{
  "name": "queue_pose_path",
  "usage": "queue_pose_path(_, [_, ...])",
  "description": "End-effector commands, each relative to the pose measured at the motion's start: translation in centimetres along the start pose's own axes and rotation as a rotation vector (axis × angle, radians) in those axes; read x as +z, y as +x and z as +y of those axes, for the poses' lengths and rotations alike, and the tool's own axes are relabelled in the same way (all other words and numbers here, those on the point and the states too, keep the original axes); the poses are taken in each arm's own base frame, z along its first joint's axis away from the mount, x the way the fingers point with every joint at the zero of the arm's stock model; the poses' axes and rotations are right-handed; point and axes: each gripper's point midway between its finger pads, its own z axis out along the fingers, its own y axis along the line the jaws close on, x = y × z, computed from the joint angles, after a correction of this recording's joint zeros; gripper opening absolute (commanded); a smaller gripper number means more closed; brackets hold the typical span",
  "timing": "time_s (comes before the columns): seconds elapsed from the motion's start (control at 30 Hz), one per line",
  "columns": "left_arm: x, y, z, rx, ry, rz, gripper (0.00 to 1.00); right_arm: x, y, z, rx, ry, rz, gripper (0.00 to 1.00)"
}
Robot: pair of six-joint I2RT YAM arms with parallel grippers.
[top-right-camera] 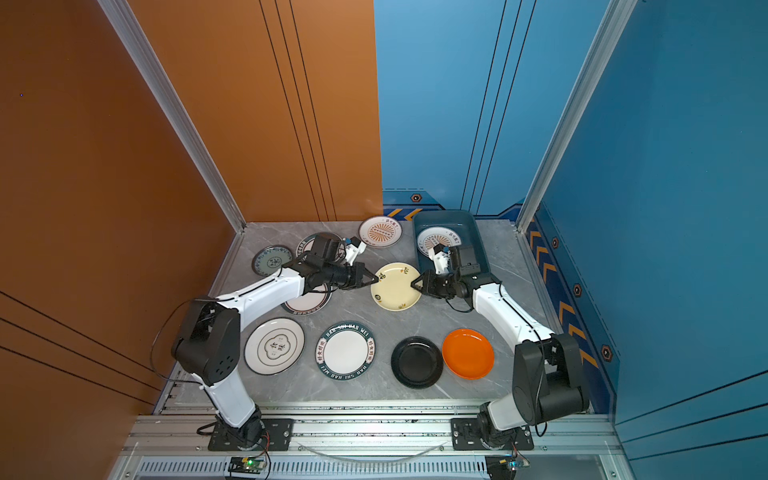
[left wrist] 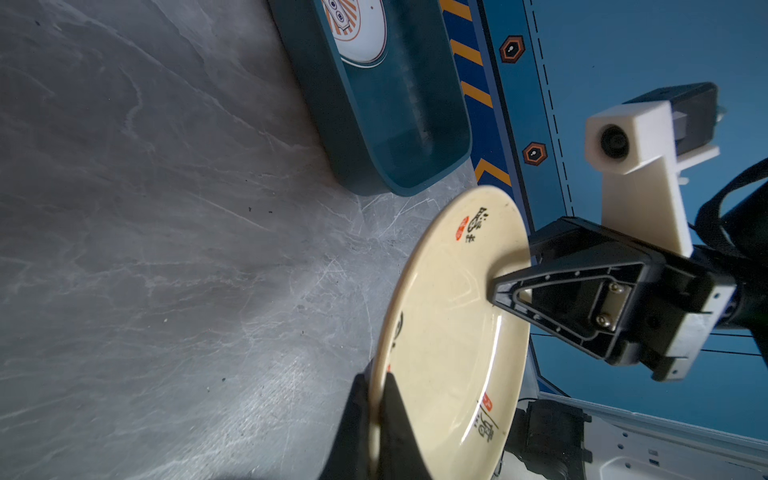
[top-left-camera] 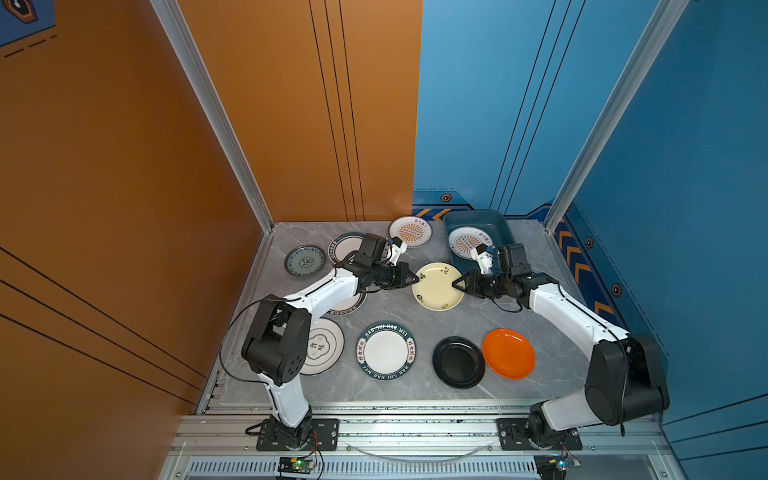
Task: Place the plates into the plastic bin on the countertop
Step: 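Tilt the cream plate up with left gripper while right gripper grasps it, then carry the cream plate with the right gripper into the bin and release it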
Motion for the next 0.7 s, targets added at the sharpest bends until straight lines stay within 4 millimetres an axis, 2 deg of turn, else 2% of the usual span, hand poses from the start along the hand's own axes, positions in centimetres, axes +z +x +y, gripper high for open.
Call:
queue_pose_path(0.0, [-0.9,-1.2,-2.4,0.025,0.044,-0.025,0.00,0.5,-0.3,0.4,0.012,-0.025,0.011,0.09])
queue_pose_path(0.07, [-0.9,-1.4,-2.3,0.024,0.041,-0.028,0.00,0.6,-0.4,0.6,0.017,-0.035,0.010,0.01])
queue_pose_path(0.13, [-0.9,-1.4,-2.1,0.019,0.035,-0.031,0.02,0.6,-0.5,0.8,0.020,-0.042,0.007,0.00])
queue_pose_path(0.23, [-0.9,-1.4,-1.6,0.020,0.020,-0.034,0.22,0.0,-1.4,1.0,0.013,-0.034,-0.018,0.00])
queue_pose_path(0.3, [-0.9,-1.3,-1.2,0.022,0.004,-0.035,0.43,-1.0,-2.5,0.6,0.020,-0.008,-0.053,0.00])
queue_pose_path(0.37, [-0.8,-1.2,-0.9,0.023,-0.007,-0.034,0.58,-2.3,-4.1,0.1,0.034,0.015,-0.098,0.00])
queue_pose_path(0.5, [-0.5,-0.8,-0.2,0.018,-0.017,-0.026,0.79,-5.8,-8.1,-2.0,0.082,0.098,-0.206,0.00])
queue_pose_path(0.6, [-0.5,-0.5,0.2,0.021,-0.024,-0.021,0.85,-8.3,-10.5,-5.0,0.104,0.267,-0.244,0.00])
queue_pose_path(0.67, [-0.4,-0.2,0.5,0.022,-0.030,-0.013,0.88,-9.3,-11.7,-7.1,0.103,0.387,-0.242,0.00])
